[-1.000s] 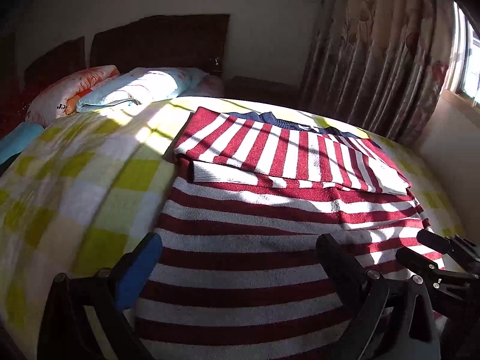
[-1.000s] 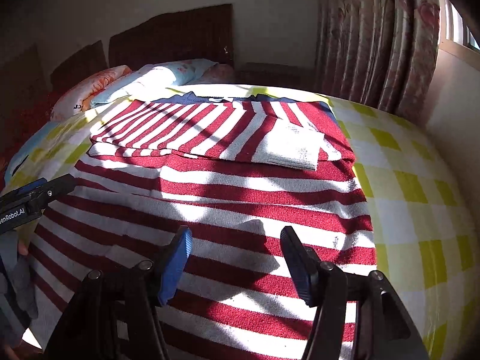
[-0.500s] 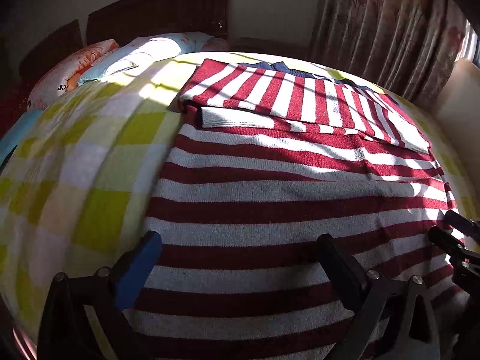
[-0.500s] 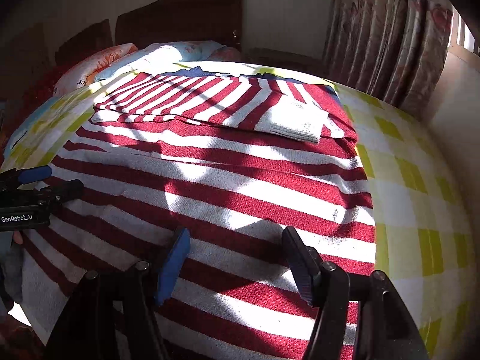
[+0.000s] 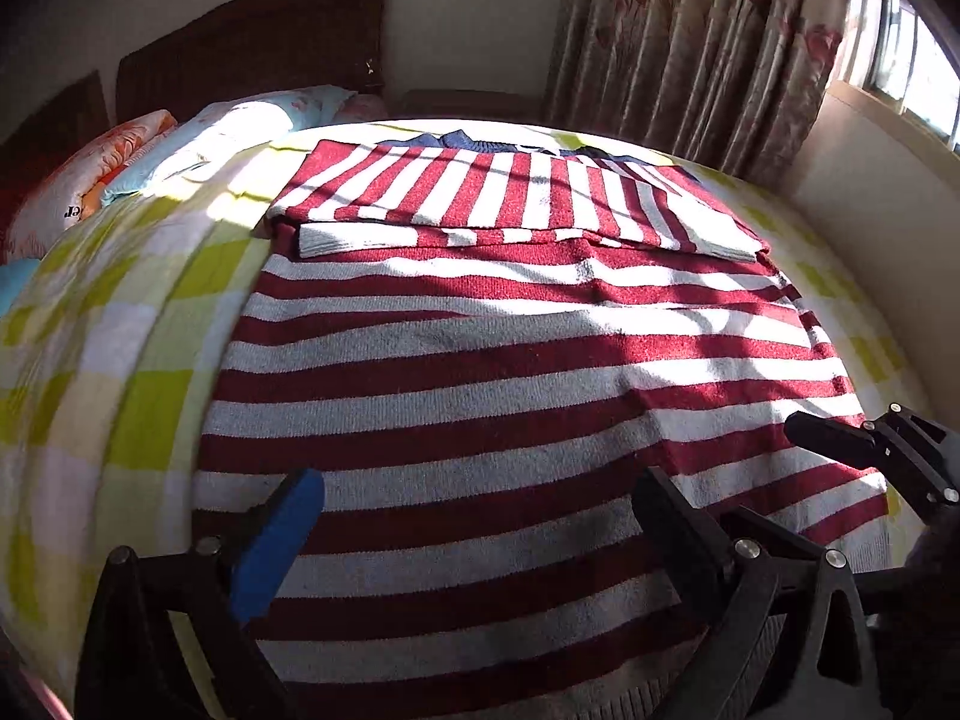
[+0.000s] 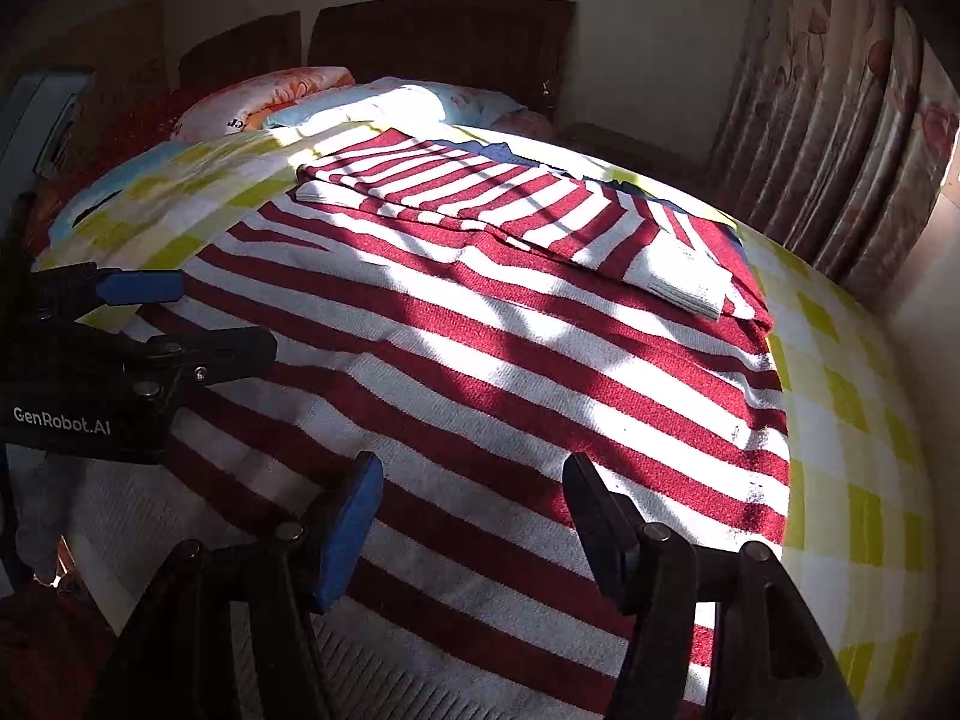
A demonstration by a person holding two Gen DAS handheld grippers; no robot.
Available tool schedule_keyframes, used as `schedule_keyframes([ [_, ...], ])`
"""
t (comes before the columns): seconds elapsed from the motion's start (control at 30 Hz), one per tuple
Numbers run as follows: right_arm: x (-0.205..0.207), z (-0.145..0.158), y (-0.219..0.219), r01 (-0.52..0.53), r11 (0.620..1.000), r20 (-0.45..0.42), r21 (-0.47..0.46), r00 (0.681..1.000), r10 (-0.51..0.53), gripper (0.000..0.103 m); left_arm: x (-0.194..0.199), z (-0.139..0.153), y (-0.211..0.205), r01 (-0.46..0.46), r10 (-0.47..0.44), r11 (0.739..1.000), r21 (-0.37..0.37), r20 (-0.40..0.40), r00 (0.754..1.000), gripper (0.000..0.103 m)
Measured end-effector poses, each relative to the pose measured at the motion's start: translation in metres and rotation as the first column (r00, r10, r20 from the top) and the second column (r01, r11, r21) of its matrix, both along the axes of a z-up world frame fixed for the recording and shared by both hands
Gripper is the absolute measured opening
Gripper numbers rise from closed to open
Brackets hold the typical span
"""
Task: Fold small clothes
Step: 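Move both grippers back along the sweater body toward the grey ribbed hem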
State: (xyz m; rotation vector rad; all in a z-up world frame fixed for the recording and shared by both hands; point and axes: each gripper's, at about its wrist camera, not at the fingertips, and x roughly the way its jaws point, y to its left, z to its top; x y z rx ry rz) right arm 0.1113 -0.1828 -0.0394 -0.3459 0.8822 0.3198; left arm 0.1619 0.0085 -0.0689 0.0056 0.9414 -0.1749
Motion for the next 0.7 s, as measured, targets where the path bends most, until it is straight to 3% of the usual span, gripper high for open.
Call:
schedule_keyframes([
  [0.07, -0.003, -0.007, 0.006, -0.025, 1.000, 0.001, 0.017, 1.000, 0.025, 0.063, -0.003, -0.003, -0.007, 0.016, -0.017, 0.998, 0.067, 0.016, 1.000, 0.103],
  [0.27, 0.003, -0.003, -0.049, 0.068, 0.992, -0.053, 0.103, 0.997, -0.063, 0.064, -0.011, -0.004, 0.039, -0.080, 0.079, 0.996, 0.047, 0.022, 0.997, 0.103],
  [0.33, -0.003, 0.000, -0.077, 0.101, 0.982, -0.053, 0.157, 0.994, -0.094, 0.052, -0.021, -0.003, 0.049, -0.049, 0.048, 0.999, 0.016, 0.045, 0.998, 0.103],
  [0.37, -0.007, 0.002, -0.085, 0.090, 0.980, -0.041, 0.175, 0.996, -0.084, 0.048, -0.025, -0.005, 0.049, -0.072, 0.068, 0.995, 0.068, 0.054, 0.996, 0.103],
  [0.4, -0.011, 0.004, -0.093, 0.090, 0.979, -0.035, 0.184, 0.996, -0.085, 0.050, -0.027, -0.007, 0.052, -0.095, 0.091, 0.994, 0.063, 0.057, 0.994, 0.103],
  [0.43, -0.012, 0.002, -0.098, 0.137, 0.980, -0.042, 0.142, 0.990, -0.132, 0.051, -0.028, -0.007, 0.060, -0.109, 0.108, 0.994, 0.016, 0.040, 0.993, 0.103],
  [0.47, -0.014, 0.002, -0.102, 0.162, 0.980, -0.016, 0.113, 0.987, -0.162, 0.050, -0.028, -0.006, 0.061, -0.120, 0.119, 0.993, 0.016, 0.044, 0.992, 0.103],
  [0.6, -0.013, 0.004, -0.101, 0.197, 0.974, -0.018, 0.114, 0.980, -0.196, 0.050, -0.030, -0.003, 0.057, -0.119, 0.119, 0.993, -0.013, 0.019, 0.993, 0.103],
  [0.7, -0.022, 0.008, -0.076, 0.119, 0.985, 0.007, 0.129, 0.993, -0.120, 0.050, -0.044, 0.009, 0.038, -0.057, 0.060, 0.997, -0.047, 0.059, 0.996, 0.103],
])
